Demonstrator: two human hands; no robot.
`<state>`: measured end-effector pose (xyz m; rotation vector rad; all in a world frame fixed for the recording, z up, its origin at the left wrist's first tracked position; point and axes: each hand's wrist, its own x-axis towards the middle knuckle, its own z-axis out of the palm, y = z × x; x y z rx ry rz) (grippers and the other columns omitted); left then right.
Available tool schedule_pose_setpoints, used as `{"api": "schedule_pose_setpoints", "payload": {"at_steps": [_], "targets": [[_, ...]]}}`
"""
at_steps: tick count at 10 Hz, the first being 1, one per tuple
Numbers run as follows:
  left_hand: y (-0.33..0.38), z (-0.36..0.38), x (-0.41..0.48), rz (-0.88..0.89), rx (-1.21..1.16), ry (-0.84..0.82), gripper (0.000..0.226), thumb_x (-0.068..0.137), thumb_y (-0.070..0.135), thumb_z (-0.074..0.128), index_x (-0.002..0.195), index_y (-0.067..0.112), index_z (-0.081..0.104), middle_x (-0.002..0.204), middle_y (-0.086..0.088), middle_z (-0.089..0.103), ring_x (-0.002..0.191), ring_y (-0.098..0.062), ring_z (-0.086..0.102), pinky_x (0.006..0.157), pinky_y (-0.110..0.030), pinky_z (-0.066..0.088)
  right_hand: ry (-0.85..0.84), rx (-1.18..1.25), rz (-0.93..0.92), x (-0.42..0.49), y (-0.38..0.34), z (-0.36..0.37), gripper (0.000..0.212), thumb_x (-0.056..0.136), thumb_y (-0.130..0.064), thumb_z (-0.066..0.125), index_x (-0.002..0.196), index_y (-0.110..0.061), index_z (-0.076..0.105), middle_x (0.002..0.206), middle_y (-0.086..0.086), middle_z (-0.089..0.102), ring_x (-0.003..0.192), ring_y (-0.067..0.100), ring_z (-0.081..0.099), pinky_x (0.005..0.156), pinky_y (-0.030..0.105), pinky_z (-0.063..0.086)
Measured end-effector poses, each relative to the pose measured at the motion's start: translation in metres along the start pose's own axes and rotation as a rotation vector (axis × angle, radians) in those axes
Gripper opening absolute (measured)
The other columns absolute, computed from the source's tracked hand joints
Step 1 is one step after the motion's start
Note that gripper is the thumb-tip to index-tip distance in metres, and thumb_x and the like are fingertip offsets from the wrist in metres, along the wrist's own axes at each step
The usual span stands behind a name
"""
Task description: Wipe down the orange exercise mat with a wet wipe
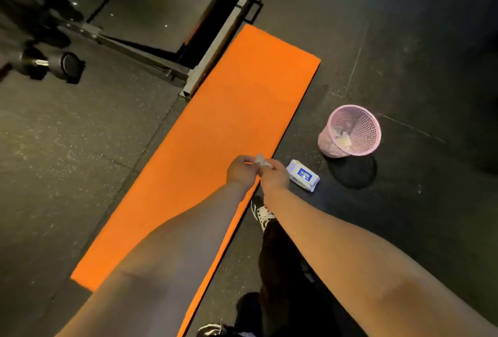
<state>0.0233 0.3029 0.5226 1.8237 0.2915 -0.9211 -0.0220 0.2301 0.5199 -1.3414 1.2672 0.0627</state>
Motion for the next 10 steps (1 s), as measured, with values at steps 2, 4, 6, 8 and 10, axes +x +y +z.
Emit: {"api": "schedule_pose_setpoints", "payload": {"at_steps": [2,4,6,8,10], "targets": [[0.06,0.117,0.069,0.088,0.163,-0.226,0.009,0.094,0.022,0.069,0.103,0.021,0.069,0.112,-0.007,0.072,0.101,-0.023,0.067,0.096,-0.048,0.053,0.142,0.156,0.088,0.102,-0.036,-0.081,0.017,0.098,-0.011,0.054,0.111,-0.013,0.066,0.092,0.008,0.065,0.088,0.026,0.063,0.075,0.037,0.051],[0.094,0.23,0.14,0.055,0.257,-0.235,0.016,0.09,0.01,0.069,0.103,0.016,0.063,0.108,-0.003,0.066,0.1,-0.021,0.064,0.086,-0.033,0.051,0.255,0.258,0.228,0.207,-0.057,-0.145,0.025,0.098,-0.011,0.055,0.12,-0.014,0.064,0.108,0.008,0.068,0.092,0.022,0.063,0.075,0.033,0.054],[0.125,0.332,0.216,0.017,0.302,-0.325,0.016,0.094,0.005,0.061,0.095,0.02,0.064,0.108,-0.008,0.07,0.097,-0.026,0.068,0.083,-0.037,0.058,0.365,0.443,0.309,0.318,-0.077,-0.198,0.026,0.096,-0.003,0.056,0.117,-0.013,0.067,0.11,0.01,0.07,0.098,0.029,0.068,0.086,0.045,0.059],[0.133,0.405,0.284,0.007,0.437,-0.438,0.033,0.097,0.007,0.056,0.127,0.015,0.066,0.131,-0.011,0.065,0.117,-0.029,0.062,0.105,-0.043,0.049,0.497,0.591,0.378,0.402,-0.09,-0.232,0.036,0.095,0.0,0.055,0.126,-0.017,0.064,0.12,0.007,0.065,0.109,0.031,0.064,0.098,0.046,0.055],[0.139,0.444,0.329,0.087,0.551,-0.494,0.05,0.103,0.007,0.047,0.152,0.015,0.041,0.143,-0.006,0.057,0.133,-0.026,0.052,0.112,-0.032,0.04,0.481,0.75,0.389,0.449,-0.101,-0.264,0.042,0.104,-0.002,0.043,0.145,-0.007,0.046,0.141,0.019,0.055,0.123,0.038,0.059,0.067,0.03,0.052]]}}
